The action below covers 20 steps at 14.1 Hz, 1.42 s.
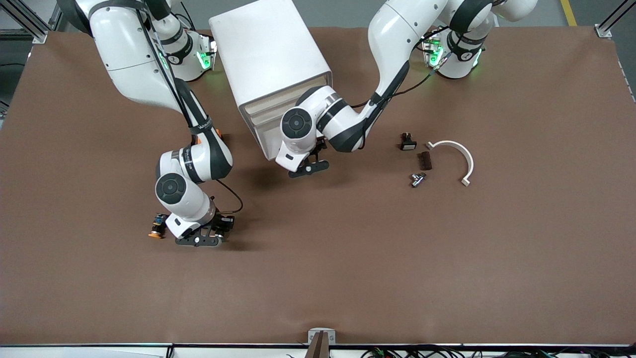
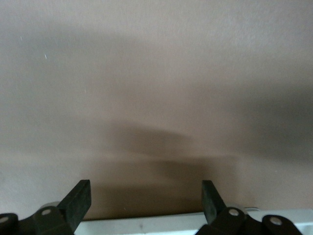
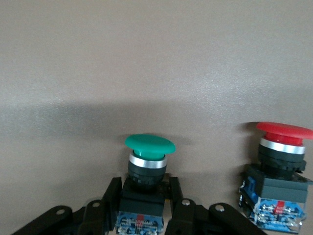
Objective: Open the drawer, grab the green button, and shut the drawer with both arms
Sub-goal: 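Place the green button on the table and open the right gripper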
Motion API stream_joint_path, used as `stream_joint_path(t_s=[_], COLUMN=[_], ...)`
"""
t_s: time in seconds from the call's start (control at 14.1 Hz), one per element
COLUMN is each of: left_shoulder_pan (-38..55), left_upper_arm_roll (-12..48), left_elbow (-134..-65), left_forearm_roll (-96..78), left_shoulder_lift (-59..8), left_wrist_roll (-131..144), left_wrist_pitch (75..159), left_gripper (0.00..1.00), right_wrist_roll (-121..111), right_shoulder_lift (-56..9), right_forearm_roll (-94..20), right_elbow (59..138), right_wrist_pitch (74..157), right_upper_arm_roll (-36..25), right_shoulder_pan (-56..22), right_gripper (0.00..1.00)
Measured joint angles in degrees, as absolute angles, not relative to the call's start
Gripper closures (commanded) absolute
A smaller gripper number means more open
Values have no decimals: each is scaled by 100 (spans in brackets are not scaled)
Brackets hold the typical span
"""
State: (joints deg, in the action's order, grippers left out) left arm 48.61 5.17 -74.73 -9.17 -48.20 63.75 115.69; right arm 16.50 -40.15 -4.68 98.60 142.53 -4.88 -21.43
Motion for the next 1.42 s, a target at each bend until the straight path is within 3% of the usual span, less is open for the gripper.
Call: stream_joint_path(t_s=[0.07,0.14,0.21,0.28,0.57,0.78,1.07,1.42], left_shoulder_pan=[4881,4892,4901,4921,4984,5024,5046,5026], left_upper_arm_roll=[524,552,590,610,663,680,690,689], left_elbow=[-7477,-7485,-7500,-7521,-7577,-7590,-7620,-7626], left_forearm_roll=[-944,-998,-1089,-1199,-1596,-1985,-2450,-2464], left_shoulder_lift=[-4820,-4820,-4819,-4820,-4820,-4820,-4822,-4822], left_wrist_roll=[6444,6475,6503,6526,6692,6744,6745,6749], left_wrist_pitch=[11569,11569,11569,11569,11569,11569,11569,11569], left_gripper=[1,1,1,1,1,1,1,1], right_wrist_roll=[1650,1650,1647,1632,1570,1505,1082,696], right_shoulder_lift=[-4032,-4044,-4046,-4052,-4092,-4062,-3544,-2184], right_forearm_roll=[-467,-460,-450,-448,-448,-444,-435,-356], right_elbow=[9844,9831,9824,9816,9745,9475,9251,9223], right_wrist_pitch=[14253,14253,14253,14255,14346,13899,12571,10564], right_upper_arm_roll=[-486,-485,-485,-487,-514,-544,-795,-1038], right_shoulder_pan=[-2144,-2146,-2146,-2145,-2115,-2064,-1999,-1585], right_gripper=[96,61,17,0,0,0,0,0])
